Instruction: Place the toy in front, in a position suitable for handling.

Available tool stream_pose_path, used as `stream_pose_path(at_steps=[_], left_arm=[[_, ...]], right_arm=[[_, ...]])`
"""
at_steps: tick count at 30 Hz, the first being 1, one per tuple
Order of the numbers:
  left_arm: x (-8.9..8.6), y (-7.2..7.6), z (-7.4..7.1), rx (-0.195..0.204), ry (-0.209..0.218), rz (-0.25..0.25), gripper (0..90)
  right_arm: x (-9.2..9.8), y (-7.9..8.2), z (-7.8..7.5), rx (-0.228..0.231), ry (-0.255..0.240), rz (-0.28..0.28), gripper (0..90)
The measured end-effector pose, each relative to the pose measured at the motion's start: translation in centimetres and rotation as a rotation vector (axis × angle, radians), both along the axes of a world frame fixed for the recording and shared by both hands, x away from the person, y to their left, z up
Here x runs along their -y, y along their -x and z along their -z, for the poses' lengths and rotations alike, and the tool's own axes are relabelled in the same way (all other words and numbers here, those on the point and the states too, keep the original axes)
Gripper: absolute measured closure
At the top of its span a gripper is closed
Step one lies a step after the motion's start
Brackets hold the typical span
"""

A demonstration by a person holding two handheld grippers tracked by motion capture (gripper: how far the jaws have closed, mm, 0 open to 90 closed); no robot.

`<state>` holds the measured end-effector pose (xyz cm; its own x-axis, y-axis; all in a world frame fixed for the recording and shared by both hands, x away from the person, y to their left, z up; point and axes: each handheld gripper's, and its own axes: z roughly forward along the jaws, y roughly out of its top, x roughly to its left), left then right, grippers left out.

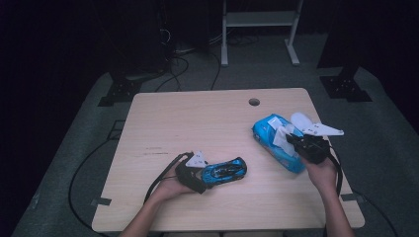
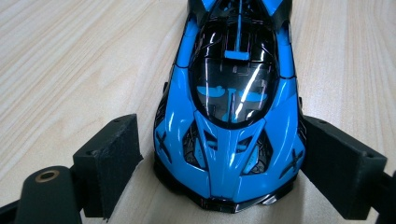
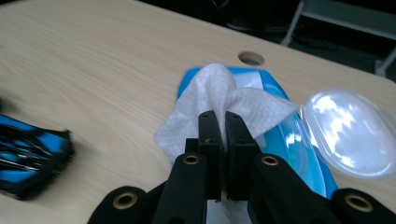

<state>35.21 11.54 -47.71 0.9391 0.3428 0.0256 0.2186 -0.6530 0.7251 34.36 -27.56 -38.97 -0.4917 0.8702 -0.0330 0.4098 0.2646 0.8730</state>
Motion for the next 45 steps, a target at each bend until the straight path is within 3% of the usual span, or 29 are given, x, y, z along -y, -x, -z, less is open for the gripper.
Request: stream_pose_path(at_steps=[5,6,7,8,10,13,14,15,16,17,19,20,24,25,26,29,31,35,36,38,40,42,43,44,45], left_arm=[[-0.1,0.0,-0.1,0.002,-0.004,0.007,15.0],[-0.1,-0.1,0.0,0.003,-0.002,0.008,15.0],[-0.1,-0.1,0.0,0.003,-0.002,0.009,15.0],[-0.1,-0.1,-0.1,0.006,0.001,0.012,15.0],[-0.2,-0.1,-0.1,0.006,0.001,0.014,15.1],[-0.4,-0.1,-0.1,-0.001,0.009,0.039,20.8],[-0.4,-0.1,-0.1,-0.001,0.009,0.039,21.3],[-0.3,-0.1,-0.1,0.0,0.002,0.037,21.2],[-0.3,-0.1,-0.1,0.0,0.002,0.037,20.8],[-0.4,-0.1,-0.1,-0.001,0.002,0.035,20.0],[-0.4,-0.1,-0.1,0.0,0.001,0.028,19.0],[-0.4,-0.1,0.0,0.002,0.002,0.028,17.4],[-0.3,-0.2,0.1,-0.003,0.007,0.032,17.5],[-0.3,-0.2,0.1,-0.003,0.007,0.032,17.9],[-0.3,-0.2,0.0,-0.003,0.004,0.042,19.1],[-0.2,-0.1,0.0,-0.001,0.008,0.046,22.2],[-0.2,-0.1,0.0,-0.004,0.011,0.052,23.4],[-0.1,-0.1,0.1,0.004,0.016,0.057,24.9],[-0.1,-0.1,0.1,0.004,0.016,0.057,25.0],[-0.1,-0.1,0.1,0.006,0.014,0.059,25.0],[-0.1,-0.1,0.1,0.007,0.012,0.056,25.0],[-0.1,0.0,0.1,0.012,0.008,0.055,25.2],[-0.1,0.0,0.1,0.012,0.008,0.055,25.3],[-0.1,0.0,0.1,0.015,0.008,0.053,25.4],[-0.1,0.0,0.1,0.015,0.008,0.053,25.4]], right_arm=[[-1.6,1.6,-2.0,0.031,0.004,-0.083,86.5],[-2.6,2.4,-3.2,0.06,-0.003,-0.132,86.6],[-2.6,2.4,-3.2,0.06,-0.003,-0.132,86.6],[-3.7,2.9,-4.2,0.06,-0.046,-0.198,86.6],[-5.3,3.4,-4.5,0.043,-0.057,-0.268,86.5],[-7.7,3.7,-3.5,-0.051,-0.078,-0.381,86.5],[-7.7,3.7,-3.5,-0.051,-0.078,-0.381,86.5],[-9.1,3.8,-2.2,-0.128,-0.076,-0.438,86.5],[-9.1,3.8,-2.2,-0.128,-0.076,-0.438,86.5],[-10.0,3.6,-1.3,-0.19,-0.078,-0.48,86.4],[-10.2,3.6,-1.2,-0.209,-0.081,-0.497,86.4],[-10.5,3.4,-1.4,-0.266,-0.087,-0.532,86.3],[-10.6,2.8,-1.0,-0.35,-0.089,-0.561,86.1],[-10.6,2.8,-1.0,-0.35,-0.089,-0.561,86.1],[-10.9,2.3,-0.4,-0.387,-0.065,-0.558,85.9],[-11.3,1.6,0.2,-0.404,-0.038,-0.551,84.2],[-11.8,0.3,1.4,-0.409,-0.008,-0.511,78.6],[-13.2,-0.6,2.8,-0.367,0.008,-0.491,63.0],[-13.2,-0.6,2.8,-0.367,0.008,-0.491,63.0],[-14.8,-0.9,3.5,-0.317,0.016,-0.489,57.6],[-15.9,-0.9,3.9,-0.293,0.02,-0.489,59.2],[-16.9,-0.9,4.6,-0.293,0.074,-0.485,67.4],[-16.9,-0.9,4.6,-0.293,0.074,-0.485,67.4],[-16.9,-0.4,5.2,-0.253,0.086,-0.478,76.2],[-16.6,-0.3,5.2,-0.247,0.088,-0.474,79.0]])
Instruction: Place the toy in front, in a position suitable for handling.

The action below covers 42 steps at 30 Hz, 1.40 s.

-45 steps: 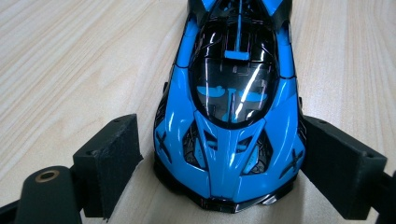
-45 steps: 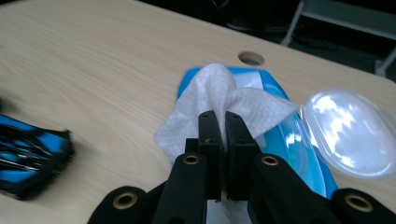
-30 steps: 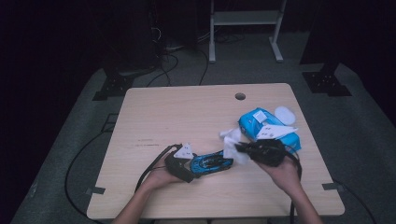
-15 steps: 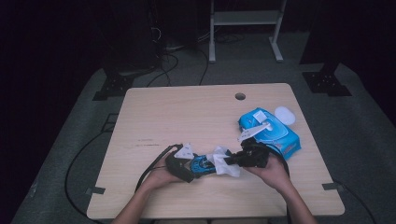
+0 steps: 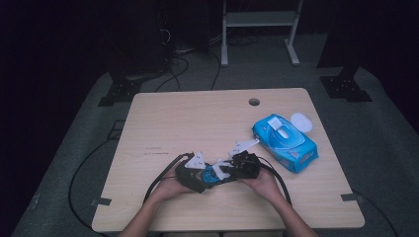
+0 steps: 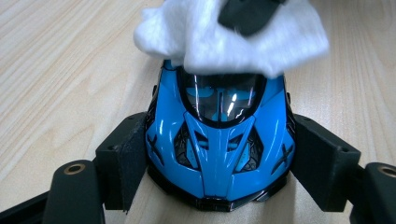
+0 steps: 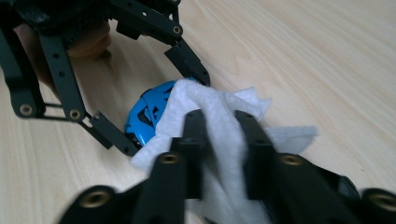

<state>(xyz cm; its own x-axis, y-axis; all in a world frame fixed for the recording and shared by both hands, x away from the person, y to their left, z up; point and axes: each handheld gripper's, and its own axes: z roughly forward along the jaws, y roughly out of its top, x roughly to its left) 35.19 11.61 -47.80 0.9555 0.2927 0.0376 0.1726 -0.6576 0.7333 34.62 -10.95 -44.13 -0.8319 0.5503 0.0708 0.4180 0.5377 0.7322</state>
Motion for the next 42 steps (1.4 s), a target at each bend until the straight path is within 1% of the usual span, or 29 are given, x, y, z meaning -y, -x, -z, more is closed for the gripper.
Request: stream_pose_path(at_steps=[2,3,6,7,9,10,11,12,13,15,16,17,18,20,22,23,24,26,27,29,30,31,32,33,35,36,37,39,42], left_arm=[[0.1,0.0,0.0,0.003,-0.005,0.001,25.5],[0.1,0.0,0.0,0.001,-0.003,-0.001,25.5],[0.1,0.1,0.0,0.001,-0.003,-0.003,25.4],[0.2,0.1,0.0,0.001,-0.003,-0.003,25.5],[0.2,0.0,0.0,-0.001,-0.003,-0.004,25.5],[0.1,0.1,0.0,-0.002,-0.004,-0.005,25.5],[0.1,0.1,0.0,-0.002,-0.004,-0.005,25.5],[0.1,0.1,0.0,-0.001,-0.005,-0.004,25.5],[0.0,0.1,0.0,0.0,-0.001,-0.008,25.5],[0.1,0.2,0.0,0.0,-0.001,-0.013,25.5],[0.1,0.2,0.0,0.005,-0.003,-0.012,25.5],[0.1,0.2,0.0,0.005,-0.003,-0.012,25.5],[0.1,0.2,0.0,0.008,-0.006,-0.01,25.6],[0.2,0.2,0.0,0.009,-0.009,-0.011,25.6],[0.1,0.2,0.0,0.005,-0.004,-0.011,25.6],[0.1,0.2,0.0,0.003,-0.002,-0.013,25.6],[0.1,0.2,0.0,0.003,-0.003,-0.012,25.6],[0.1,0.2,0.1,0.001,0.001,-0.014,25.6],[0.1,0.2,0.1,0.004,0.0,-0.015,25.6],[0.1,0.2,0.0,0.007,-0.003,-0.015,25.6],[0.2,0.3,0.0,0.009,-0.005,-0.013,25.6],[0.2,0.3,0.0,0.011,-0.006,-0.013,25.6],[0.2,0.3,0.0,0.011,-0.006,-0.013,25.6],[0.2,0.2,0.0,0.007,-0.005,-0.012,25.6],[0.1,0.2,0.1,0.006,-0.001,-0.011,25.6],[0.1,0.2,0.1,0.005,-0.001,-0.013,25.6],[0.1,0.3,0.1,0.001,0.001,-0.016,25.6],[0.2,0.2,0.1,0.004,0.0,-0.015,25.7],[0.3,0.3,0.0,0.004,0.001,-0.024,25.7]], right_arm=[[0.4,0.0,-0.1,0.0,0.01,0.012,81.5],[1.5,0.2,-0.2,0.029,0.053,0.045,83.4],[2.6,0.3,-0.1,0.032,0.055,0.07,84.4],[3.0,0.6,0.0,0.036,0.043,0.075,84.7],[2.7,0.9,0.1,0.03,0.025,0.063,84.8],[1.5,1.6,0.5,0.025,-0.002,0.005,84.8],[0.8,2.1,0.5,0.056,0.02,-0.011,84.7],[0.8,2.1,0.5,0.056,0.02,-0.011,84.7],[0.4,2.4,0.4,0.076,0.043,-0.023,84.7],[1.5,1.9,0.3,0.046,0.052,0.003,84.8],[2.3,1.6,0.4,0.046,0.058,0.031,84.9],[2.3,1.6,0.4,0.046,0.058,0.031,84.9],[3.7,1.2,0.6,0.039,0.059,0.078,85.0],[3.9,1.1,0.7,0.03,0.052,0.083,85.0],[3.6,1.3,0.6,0.043,0.071,0.088,85.3],[2.7,1.7,0.6,0.055,0.057,0.064,85.3],[2.3,1.9,0.6,0.045,0.032,0.041,85.3],[1.9,2.1,0.7,0.054,0.032,0.02,85.2],[2.0,1.9,0.5,0.059,0.052,0.01,85.2],[3.0,1.4,0.5,0.062,0.078,0.067,85.3],[3.6,1.1,0.6,0.063,0.087,0.08,85.4],[4.1,1.0,0.6,0.042,0.062,0.093,85.5],[4.1,1.0,0.6,0.042,0.062,0.093,85.5],[3.8,1.2,0.7,0.062,0.073,0.096,85.7],[3.3,1.4,0.7,0.076,0.072,0.094,85.7],[2.8,1.6,0.8,0.071,0.05,0.077,85.7],[2.0,1.8,0.7,0.093,0.045,0.049,85.6],[2.0,1.6,0.6,0.091,0.044,0.046,85.5],[3.0,0.3,0.6,0.056,0.006,0.101,85.7]])
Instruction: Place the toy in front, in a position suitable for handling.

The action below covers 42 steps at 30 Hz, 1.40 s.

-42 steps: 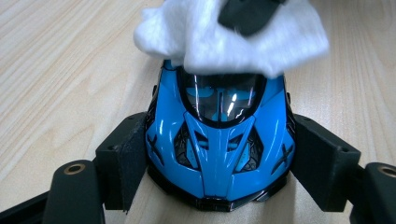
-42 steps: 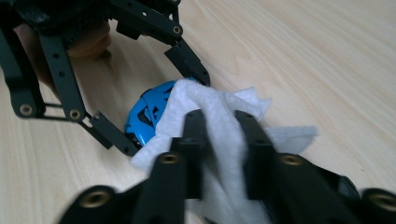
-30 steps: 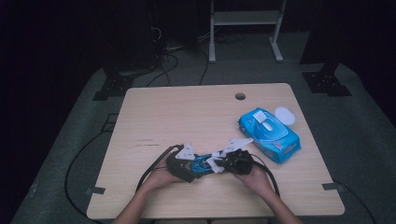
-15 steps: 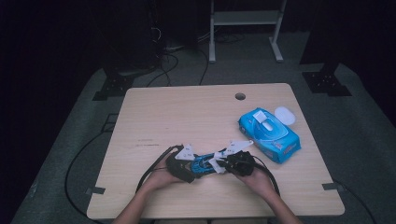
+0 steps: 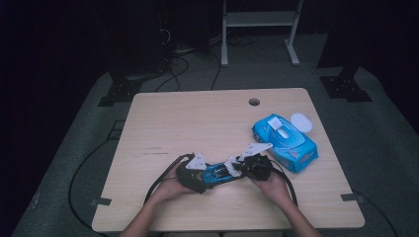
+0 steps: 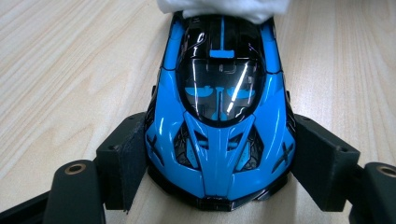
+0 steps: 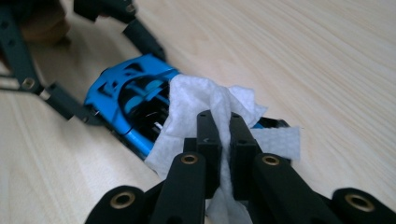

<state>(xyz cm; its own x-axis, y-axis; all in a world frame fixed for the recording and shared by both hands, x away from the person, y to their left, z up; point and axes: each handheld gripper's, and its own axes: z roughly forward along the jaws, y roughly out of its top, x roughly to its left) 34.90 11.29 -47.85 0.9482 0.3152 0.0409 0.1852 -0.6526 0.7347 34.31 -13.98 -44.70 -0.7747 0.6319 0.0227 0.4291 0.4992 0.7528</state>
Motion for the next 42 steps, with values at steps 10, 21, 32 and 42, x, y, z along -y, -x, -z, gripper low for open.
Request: stream_pose_path(at_steps=[10,21,32,42], left_arm=[[0.0,0.0,0.0,0.002,-0.005,0.002,25.8],[0.0,0.1,-0.1,0.001,-0.012,-0.004,25.8],[0.0,0.1,0.0,0.001,-0.013,-0.003,25.8],[0.1,0.1,0.0,-0.003,-0.01,-0.005,25.7]], right_arm=[[0.3,-1.0,0.1,0.061,0.073,0.08,85.6],[-0.3,0.0,-0.4,0.038,0.072,0.001,86.0],[0.2,1.1,-0.2,0.008,0.075,-0.072,86.0],[-1.9,0.9,0.1,-0.007,-0.002,-0.119,86.0]])
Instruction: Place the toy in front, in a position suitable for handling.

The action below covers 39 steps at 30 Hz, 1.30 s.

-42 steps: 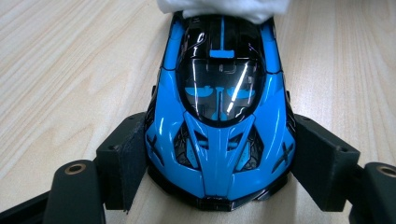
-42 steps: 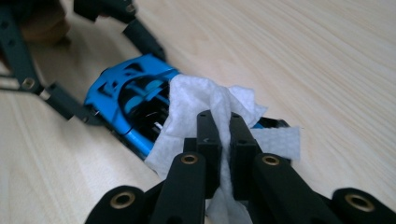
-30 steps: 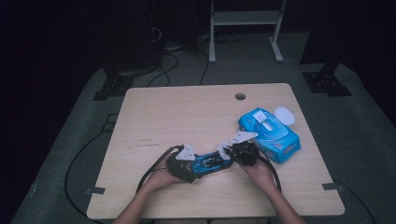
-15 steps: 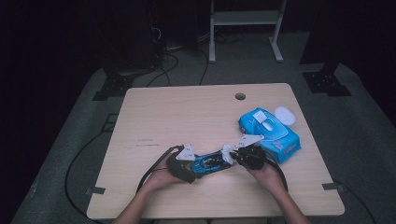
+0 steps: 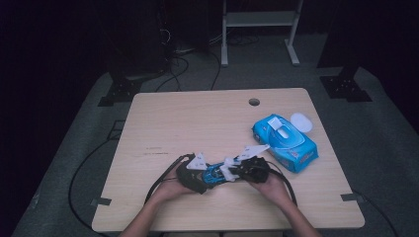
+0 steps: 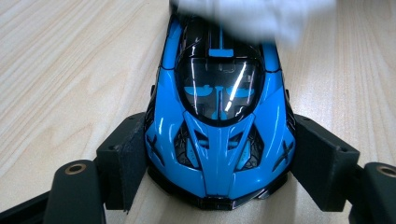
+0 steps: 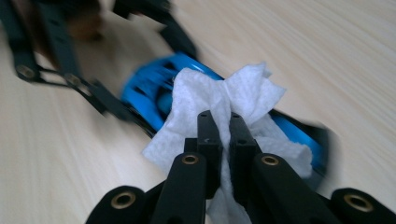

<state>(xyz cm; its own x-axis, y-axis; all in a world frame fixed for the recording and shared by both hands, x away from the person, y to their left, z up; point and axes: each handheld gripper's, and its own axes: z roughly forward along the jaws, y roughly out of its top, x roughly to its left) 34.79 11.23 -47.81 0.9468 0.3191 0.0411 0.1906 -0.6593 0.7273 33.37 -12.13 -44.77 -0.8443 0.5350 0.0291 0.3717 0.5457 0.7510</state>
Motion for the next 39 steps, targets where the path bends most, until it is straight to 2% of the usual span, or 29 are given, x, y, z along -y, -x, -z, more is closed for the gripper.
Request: stream_pose_path(at_steps=[1,3,6,9,17,20,22,24,26,32,36,37,39], left_arm=[[0.0,0.0,0.0,0.001,-0.003,0.002,25.7],[0.0,0.0,0.0,0.0,0.001,-0.002,25.7],[0.0,0.1,0.0,0.002,0.001,-0.002,25.7],[0.0,0.0,0.0,0.004,-0.001,0.002,25.7],[0.0,0.0,0.1,0.003,0.001,0.001,25.7],[0.0,0.0,0.0,0.004,0.001,0.0,25.7],[0.0,0.0,0.0,0.004,0.002,0.0,25.7],[0.0,0.0,0.1,0.003,0.004,0.001,25.7],[0.0,0.0,0.1,0.002,0.003,0.001,25.7],[0.0,0.0,0.1,0.002,0.004,0.0,25.7],[0.0,0.0,0.1,0.002,0.004,-0.001,25.7],[0.0,0.0,0.1,0.001,0.004,-0.001,25.7],[0.0,0.0,0.1,0.001,0.003,0.001,25.7]], right_arm=[[-1.5,0.0,0.1,-0.014,-0.022,-0.045,86.0],[-2.7,0.2,0.3,0.005,-0.002,-0.069,86.0],[-2.3,0.1,-0.1,0.015,0.026,-0.054,86.1],[-2.1,0.2,0.0,0.021,0.021,-0.042,86.1],[-4.5,0.4,0.7,-0.001,0.002,-0.101,86.1],[-4.0,0.0,0.7,-0.023,-0.019,-0.101,86.2],[-3.5,-0.1,0.6,-0.035,-0.032,-0.083,86.2],[-3.5,0.0,0.5,-0.023,-0.021,-0.076,86.2],[-4.5,0.1,0.6,-0.024,0.0,-0.097,86.2],[-5.2,-0.3,0.7,-0.039,0.001,-0.111,86.2],[-4.5,-0.8,0.3,-0.015,0.002,-0.066,86.2],[-4.5,-0.9,0.3,-0.02,-0.002,-0.059,86.2],[-5.5,-0.9,0.5,-0.019,0.012,-0.063,86.2]])
